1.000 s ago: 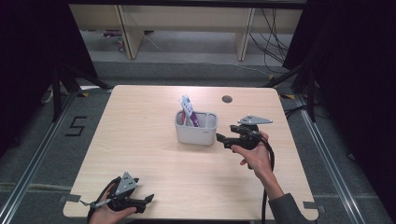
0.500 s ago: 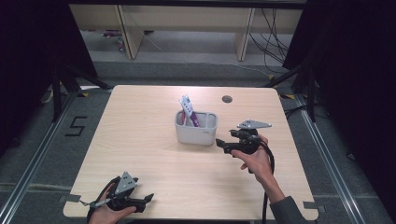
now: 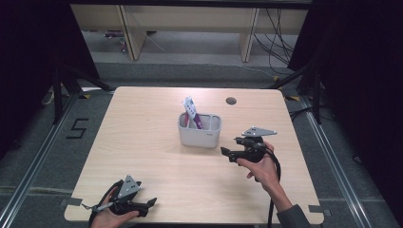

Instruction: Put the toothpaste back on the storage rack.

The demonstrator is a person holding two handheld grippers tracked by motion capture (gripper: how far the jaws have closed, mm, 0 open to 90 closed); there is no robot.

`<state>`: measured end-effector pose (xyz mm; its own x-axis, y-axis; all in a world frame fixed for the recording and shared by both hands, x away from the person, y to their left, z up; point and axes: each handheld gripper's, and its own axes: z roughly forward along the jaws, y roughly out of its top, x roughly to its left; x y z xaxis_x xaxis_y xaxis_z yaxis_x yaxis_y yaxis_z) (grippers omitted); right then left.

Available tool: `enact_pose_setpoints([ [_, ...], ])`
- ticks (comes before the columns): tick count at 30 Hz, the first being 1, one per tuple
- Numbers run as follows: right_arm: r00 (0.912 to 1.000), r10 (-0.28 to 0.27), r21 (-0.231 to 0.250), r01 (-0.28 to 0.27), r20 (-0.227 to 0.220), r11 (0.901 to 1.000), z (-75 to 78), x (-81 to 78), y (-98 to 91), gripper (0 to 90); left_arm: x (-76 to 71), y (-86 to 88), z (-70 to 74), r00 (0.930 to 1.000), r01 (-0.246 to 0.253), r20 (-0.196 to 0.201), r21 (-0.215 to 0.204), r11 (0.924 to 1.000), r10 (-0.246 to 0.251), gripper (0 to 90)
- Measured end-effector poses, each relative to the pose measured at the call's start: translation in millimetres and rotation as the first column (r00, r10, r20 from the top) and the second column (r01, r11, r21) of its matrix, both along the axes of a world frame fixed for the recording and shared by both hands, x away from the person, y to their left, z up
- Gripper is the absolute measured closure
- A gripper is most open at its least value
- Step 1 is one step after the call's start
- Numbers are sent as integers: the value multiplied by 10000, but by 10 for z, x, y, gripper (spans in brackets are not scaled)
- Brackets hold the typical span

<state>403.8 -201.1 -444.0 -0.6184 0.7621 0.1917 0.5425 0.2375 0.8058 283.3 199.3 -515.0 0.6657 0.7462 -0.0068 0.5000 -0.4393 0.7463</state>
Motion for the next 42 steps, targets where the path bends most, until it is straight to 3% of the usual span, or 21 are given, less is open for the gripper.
enact_pose_setpoints([
  [2, 9999, 118, -63, -118, -114, 9999, -19, -35, -16, 221, 2, 8, -2, 10000, 39, -36, 77, 10000, -39, 176],
  [3, 9997, 220, -297, -216, 123, 9993, -27, -34, -37, 218, 1, 9, -4, 10000, -16, -27, 75, 10000, 16, 176],
  [6, 9998, 161, -159, -164, -154, 9997, -52, -88, -43, 214, 1, 19, 6, 10000, -9, 15, 69, 10000, 9, 176],
  [9, 9995, 316, -167, -317, -41, 9994, -89, -148, -65, 213, -4, 17, -1, 10000, -31, -14, 26, 10000, 31, 176],
  [13, 9994, 257, -230, -262, -229, 9994, -125, -210, -57, 210, -3, 20, 1, 10000, -17, -13, 87, 10000, 17, 176],
  [17, 9979, 586, -279, -594, -288, 9978, -178, -253, -54, 210, -10, 19, 1, 10000, -57, 9, -30, 10000, 57, 176],
  [19, 9972, 409, -217, -423, -630, 9989, -211, -320, -35, 209, -9, 19, -2, 10000, -3, 13, -70, 10000, 3, 176],
  [20, 9981, 533, -380, -545, -318, 9978, -226, -309, -53, 209, -9, 19, -2, 10000, -1, 11, -68, 10000, 1, 176],
  [22, 9971, 663, -475, -680, -362, 9966, -232, -314, -58, 208, -12, 19, 1, 10000, -37, -19, -27, 10000, 37, 176],
  [23, 9961, 459, -250, -479, -755, 9985, -242, -360, -44, 205, -12, 20, 1, 10000, -33, -26, -17, 10000, 33, 175],
  [30, 9962, 699, -441, -722, -527, 9964, -277, -404, -81, 200, -6, 28, 0, 10000, -27, 15, 130, 9999, 27, 176],
  [31, 9955, 540, -246, -561, -779, 9981, -281, -434, -69, 200, -5, 27, -3, 10000, -29, 58, 118, 9999, 29, 176],
  [33, 9964, 592, -506, -622, -600, 9968, -295, -446, -94, 200, -7, 26, -5, 10000, -46, 48, 74, 10000, 45, 176],
  [34, 9947, 621, -330, -649, -817, 9973, -303, -468, -83, 200, -12, 27, -1, 10000, 27, -11, 22, 10000, -27, 176],
  [35, 9948, 771, -410, -799, -663, 9960, -318, -463, -94, 199, -12, 27, -2, 10000, 28, 3, 19, 10000, -28, 176],
  [36, 9935, 675, -257, -702, -920, 9972, -324, -493, -82, 199, -7, 27, -6, 10000, -49, 60, 98, 9999, 48, 176],
  [39, 9935, 768, -398, -804, -840, 9960, -361, -529, -108, 197, -13, 29, 1, 10000, -26, 5, 187, 9998, 26, 175],
  [42, 9914, 639, -247, -671, -1141, 9974, -372, -562, -106, 196, -15, 26, -1, 10000, -73, 10, 117, 9999, 73, 176],
])
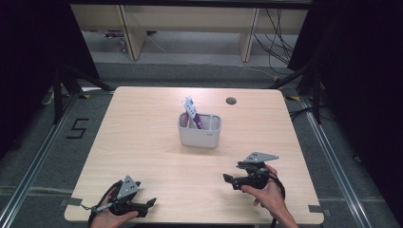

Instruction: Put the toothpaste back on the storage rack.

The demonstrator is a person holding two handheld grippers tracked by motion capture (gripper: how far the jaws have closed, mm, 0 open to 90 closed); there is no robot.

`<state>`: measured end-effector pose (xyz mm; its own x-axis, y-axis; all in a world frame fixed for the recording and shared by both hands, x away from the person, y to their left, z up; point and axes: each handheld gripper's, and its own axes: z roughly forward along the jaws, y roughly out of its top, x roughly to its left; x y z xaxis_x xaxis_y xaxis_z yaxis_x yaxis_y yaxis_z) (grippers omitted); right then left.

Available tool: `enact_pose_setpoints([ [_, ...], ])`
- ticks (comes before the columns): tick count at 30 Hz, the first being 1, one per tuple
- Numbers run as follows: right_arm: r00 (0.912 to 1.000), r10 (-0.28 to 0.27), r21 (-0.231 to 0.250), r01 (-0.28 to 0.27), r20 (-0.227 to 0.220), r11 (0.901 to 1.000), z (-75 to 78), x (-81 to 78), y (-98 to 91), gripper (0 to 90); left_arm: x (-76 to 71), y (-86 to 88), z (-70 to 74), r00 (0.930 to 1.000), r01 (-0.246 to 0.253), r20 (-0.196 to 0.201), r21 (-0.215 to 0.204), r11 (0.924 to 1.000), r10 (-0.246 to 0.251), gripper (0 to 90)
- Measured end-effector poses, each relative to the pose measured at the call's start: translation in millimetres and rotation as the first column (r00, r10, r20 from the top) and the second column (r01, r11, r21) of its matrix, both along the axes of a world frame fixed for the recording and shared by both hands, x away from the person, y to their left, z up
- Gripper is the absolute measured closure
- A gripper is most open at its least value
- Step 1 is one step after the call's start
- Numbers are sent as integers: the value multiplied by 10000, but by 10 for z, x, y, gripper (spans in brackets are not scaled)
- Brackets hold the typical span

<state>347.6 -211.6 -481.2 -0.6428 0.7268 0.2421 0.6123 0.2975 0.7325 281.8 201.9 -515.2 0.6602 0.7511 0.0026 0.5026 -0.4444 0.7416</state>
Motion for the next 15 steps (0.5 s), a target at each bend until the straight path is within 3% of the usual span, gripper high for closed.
enact_pose_setpoints([
  [1, 9996, 72, -231, -66, 266, 9997, -6, -8, -25, 196, -3, -1, 0, 10000, 12, -14, -40, 10000, -12, 176],
  [4, 9999, 53, -188, -51, 118, 9998, -11, -32, -34, 195, -4, -2, -3, 10000, -3, -5, -19, 10000, 3, 175],
  [8, 9994, 183, -103, -180, 282, 9998, -43, -68, -60, 193, -6, -6, -6, 10000, 39, 20, -131, 9999, -39, 176],
  [9, 9992, 161, -326, -150, 358, 9994, -47, -85, -76, 191, -5, -5, -8, 10000, 44, 33, -152, 9999, -44, 175],
  [11, 9998, 162, -64, -161, 101, 9998, -63, -108, -70, 191, 1, 5, -5, 10000, 60, 54, 26, 10000, -60, 176],
  [14, 9999, 94, 60, -93, -88, 9999, -70, -151, -63, 191, -2, -1, -9, 10000, 17, 53, -60, 10000, -17, 176],
  [15, 9994, 259, -116, -256, 247, 9996, -82, -140, -83, 191, -6, -4, -9, 10000, 50, 33, -153, 9999, -50, 176],
])
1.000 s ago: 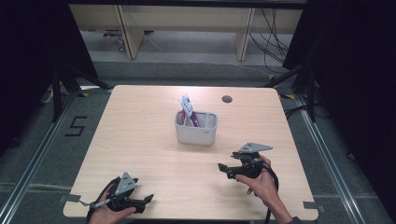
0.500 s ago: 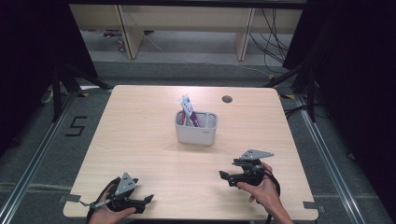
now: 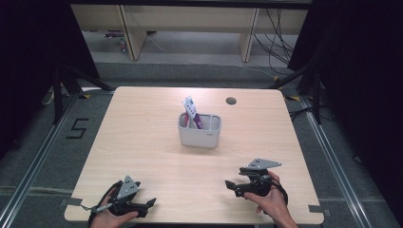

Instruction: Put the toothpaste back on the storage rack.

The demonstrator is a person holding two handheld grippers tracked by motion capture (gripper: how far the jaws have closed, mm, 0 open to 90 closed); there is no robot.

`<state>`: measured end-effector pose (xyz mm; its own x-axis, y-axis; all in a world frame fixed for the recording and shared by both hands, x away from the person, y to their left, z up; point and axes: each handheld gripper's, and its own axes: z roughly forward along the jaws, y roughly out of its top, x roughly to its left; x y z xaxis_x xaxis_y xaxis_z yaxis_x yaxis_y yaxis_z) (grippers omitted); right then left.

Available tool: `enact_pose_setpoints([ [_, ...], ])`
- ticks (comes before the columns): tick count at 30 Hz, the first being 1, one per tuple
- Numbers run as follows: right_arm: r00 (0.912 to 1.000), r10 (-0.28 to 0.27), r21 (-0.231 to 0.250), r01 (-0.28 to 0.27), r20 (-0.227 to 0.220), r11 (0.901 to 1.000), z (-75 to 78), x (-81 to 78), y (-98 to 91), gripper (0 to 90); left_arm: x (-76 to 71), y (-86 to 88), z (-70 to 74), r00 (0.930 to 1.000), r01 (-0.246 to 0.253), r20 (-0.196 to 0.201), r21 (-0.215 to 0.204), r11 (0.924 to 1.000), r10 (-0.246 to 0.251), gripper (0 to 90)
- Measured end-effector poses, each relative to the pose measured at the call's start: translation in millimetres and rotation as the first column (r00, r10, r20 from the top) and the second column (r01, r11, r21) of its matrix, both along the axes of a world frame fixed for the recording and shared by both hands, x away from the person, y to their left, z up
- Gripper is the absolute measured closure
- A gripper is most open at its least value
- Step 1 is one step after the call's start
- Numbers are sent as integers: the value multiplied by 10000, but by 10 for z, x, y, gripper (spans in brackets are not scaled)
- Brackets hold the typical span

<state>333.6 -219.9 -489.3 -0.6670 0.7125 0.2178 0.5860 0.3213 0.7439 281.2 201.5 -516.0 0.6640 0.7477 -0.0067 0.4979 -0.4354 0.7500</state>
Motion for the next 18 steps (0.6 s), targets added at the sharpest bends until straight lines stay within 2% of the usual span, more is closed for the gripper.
enact_pose_setpoints([
  [1, 9999, 14, -146, -12, 108, 9999, -2, -9, -1, 191, 2, 7, 4, 10000, 20, -26, 117, 9999, -20, 175],
  [3, 9998, -11, 5, 11, -221, 10000, -15, -43, 11, 191, 0, 3, 1, 10000, -61, 0, 100, 9999, 61, 176],
  [4, 9999, -4, -165, 2, -172, 9999, -12, -53, 6, 191, 2, 7, 3, 10000, -11, 13, 68, 10000, 11, 176],
  [6, 9999, -53, -142, 52, -117, 9999, -24, -69, 15, 191, -3, 9, 15, 10000, -44, -46, 105, 9999, 44, 175],
  [7, 9999, 137, -201, -137, -1, 9997, -34, -68, 10, 191, -5, 15, 17, 10000, -15, -58, 94, 10000, 16, 176],
  [8, 9999, 81, -431, -84, -75, 9990, -27, -88, 13, 190, -8, 16, 18, 10000, -66, -33, 96, 9999, 66, 176],
  [9, 9996, 83, -344, -92, -259, 9994, -27, -110, 29, 190, -8, 18, 18, 10000, -64, -24, 106, 9999, 64, 176],
  [10, 9996, 298, -461, -297, 23, 9985, -35, -97, 21, 191, -10, 18, 17, 10000, -73, -27, 96, 9999, 74, 175],
  [11, 9998, 162, -421, -169, -151, 9990, -27, -141, 32, 191, -10, 18, 15, 10000, -50, -33, 72, 10000, 50, 176],
  [12, 9995, 310, -487, -305, 93, 9983, -33, -129, 22, 191, -10, 18, 15, 10000, -50, -33, 72, 10000, 50, 176],
  [15, 9997, 224, -420, -227, -81, 9989, -34, -153, 17, 191, -8, 24, 17, 10000, -6, -48, 172, 9999, 7, 176],
  [16, 9995, 293, -507, -286, 119, 9983, -36, -155, 8, 191, -10, 19, 14, 10000, -51, -38, 84, 10000, 51, 176],
  [17, 9997, 210, -455, -215, -116, 9987, -37, -173, 8, 191, -9, 19, 14, 10000, -53, -36, 83, 10000, 53, 175],
  [18, 9994, 306, -567, -297, 150, 9980, -47, -171, -2, 191, -8, 19, 13, 10000, -64, -50, 82, 9999, 64, 176],
])
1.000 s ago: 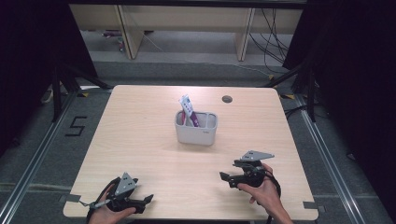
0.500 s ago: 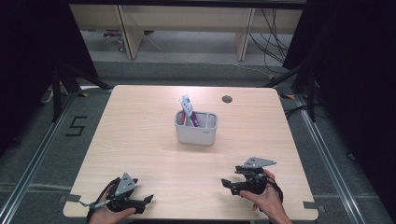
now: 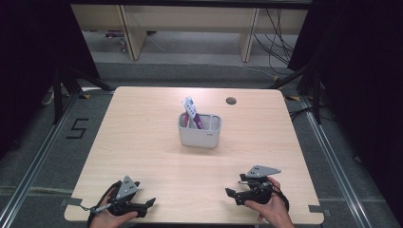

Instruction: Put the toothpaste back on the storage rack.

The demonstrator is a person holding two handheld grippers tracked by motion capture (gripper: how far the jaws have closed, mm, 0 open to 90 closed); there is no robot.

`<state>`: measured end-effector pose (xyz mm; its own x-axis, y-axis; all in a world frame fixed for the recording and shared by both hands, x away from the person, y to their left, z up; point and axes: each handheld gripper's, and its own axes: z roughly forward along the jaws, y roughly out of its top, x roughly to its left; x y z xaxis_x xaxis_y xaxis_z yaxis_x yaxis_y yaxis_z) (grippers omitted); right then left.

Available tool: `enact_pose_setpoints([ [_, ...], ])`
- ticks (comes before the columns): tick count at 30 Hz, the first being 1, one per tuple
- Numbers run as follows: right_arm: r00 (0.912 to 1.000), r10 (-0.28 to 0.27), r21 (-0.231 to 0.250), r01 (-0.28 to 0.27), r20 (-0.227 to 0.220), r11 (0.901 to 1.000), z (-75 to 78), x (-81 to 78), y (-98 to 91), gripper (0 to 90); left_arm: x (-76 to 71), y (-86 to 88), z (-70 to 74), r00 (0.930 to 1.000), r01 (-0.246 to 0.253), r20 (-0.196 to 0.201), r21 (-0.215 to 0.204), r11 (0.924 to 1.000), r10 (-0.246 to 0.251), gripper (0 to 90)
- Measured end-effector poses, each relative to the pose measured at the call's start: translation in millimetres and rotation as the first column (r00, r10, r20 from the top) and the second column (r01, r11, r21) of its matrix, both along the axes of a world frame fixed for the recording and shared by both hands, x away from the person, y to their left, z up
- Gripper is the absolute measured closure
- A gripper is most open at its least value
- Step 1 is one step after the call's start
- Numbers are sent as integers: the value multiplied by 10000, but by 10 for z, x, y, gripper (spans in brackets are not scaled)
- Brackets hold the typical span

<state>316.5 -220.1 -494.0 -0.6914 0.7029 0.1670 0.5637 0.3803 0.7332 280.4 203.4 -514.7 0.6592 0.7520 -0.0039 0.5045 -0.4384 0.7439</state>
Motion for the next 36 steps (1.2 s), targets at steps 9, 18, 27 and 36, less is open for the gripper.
enact_pose_setpoints([
  [9, 9997, -125, 92, 127, -227, 9999, -18, -89, -26, 187, -4, 1, -4, 10000, 6, 38, 0, 10000, -6, 175],
  [18, 9993, -185, -140, 181, -337, 9997, -36, -153, -59, 170, -8, -2, -6, 10000, -1, 34, -27, 10000, 1, 175],
  [27, 9992, -268, -256, 260, -301, 9993, -53, -235, -84, 169, -9, 5, 4, 10000, -14, -18, 21, 10000, 14, 174],
  [36, 9997, -40, -425, 30, -227, 9991, -80, -262, -83, 167, -10, 3, -3, 10000, -41, 41, -34, 10000, 42, 174],
])
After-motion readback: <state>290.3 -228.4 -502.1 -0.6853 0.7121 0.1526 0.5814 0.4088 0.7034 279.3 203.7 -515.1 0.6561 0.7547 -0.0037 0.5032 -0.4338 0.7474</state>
